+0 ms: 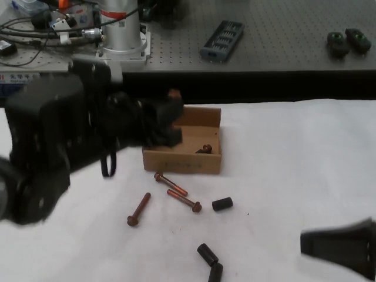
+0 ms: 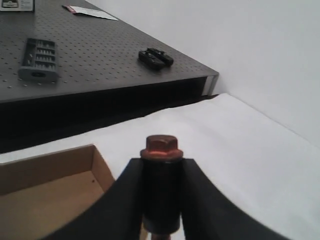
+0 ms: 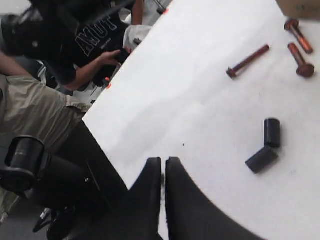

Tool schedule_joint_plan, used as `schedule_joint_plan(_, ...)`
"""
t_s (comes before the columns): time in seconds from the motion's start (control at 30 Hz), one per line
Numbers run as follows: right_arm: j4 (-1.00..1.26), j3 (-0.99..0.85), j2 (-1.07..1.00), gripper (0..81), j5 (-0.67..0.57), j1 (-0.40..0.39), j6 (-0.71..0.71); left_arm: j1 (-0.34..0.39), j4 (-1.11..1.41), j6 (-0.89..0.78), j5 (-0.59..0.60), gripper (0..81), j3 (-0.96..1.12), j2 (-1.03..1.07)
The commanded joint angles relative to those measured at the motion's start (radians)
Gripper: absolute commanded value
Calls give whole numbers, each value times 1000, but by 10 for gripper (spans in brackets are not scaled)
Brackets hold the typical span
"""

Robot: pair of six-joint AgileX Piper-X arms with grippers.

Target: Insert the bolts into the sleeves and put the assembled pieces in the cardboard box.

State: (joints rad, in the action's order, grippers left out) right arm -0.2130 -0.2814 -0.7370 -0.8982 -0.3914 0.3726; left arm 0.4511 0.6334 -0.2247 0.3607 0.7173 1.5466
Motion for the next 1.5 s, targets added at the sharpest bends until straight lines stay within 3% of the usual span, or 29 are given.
schedule_joint_plan(0.0, -13, 7, 7, 40, -33, 5, -15, -58, -36, 30, 68, 45, 128, 115)
schedule_joint_plan(0.37, -31, 11, 75, 43, -61, -17, 1, -60, -115, 68, 99, 45, 403, 414)
schedule_joint_plan(0.83, -96, 11, 212, 43, -31, -72, 38, -70, -310, 156, 97, 48, 600, 557)
schedule_joint_plan(0.9, -96, 11, 214, 43, -31, -72, 38, -73, -324, 158, 82, 115, 600, 557)
schedule_joint_plan(1.0, -96, 11, 214, 43, -31, -76, 38, -75, -349, 148, 19, 375, 600, 557)
schedule_joint_plan(1.07, -96, 11, 214, 43, -31, -77, 38, -75, -349, 138, 10, 479, 600, 557)
schedule_joint_plan(1.23, -103, 11, 214, 43, -31, -77, 39, -75, -346, 135, 23, 446, 602, 554)
schedule_joint_plan(1.33, -103, 11, 214, 43, -31, -77, 39, -75, -376, 45, 40, 438, 601, 526)
schedule_joint_plan(1.47, -102, 11, 214, 43, 21, -77, 37, -77, -435, 96, 111, 315, 566, 425)
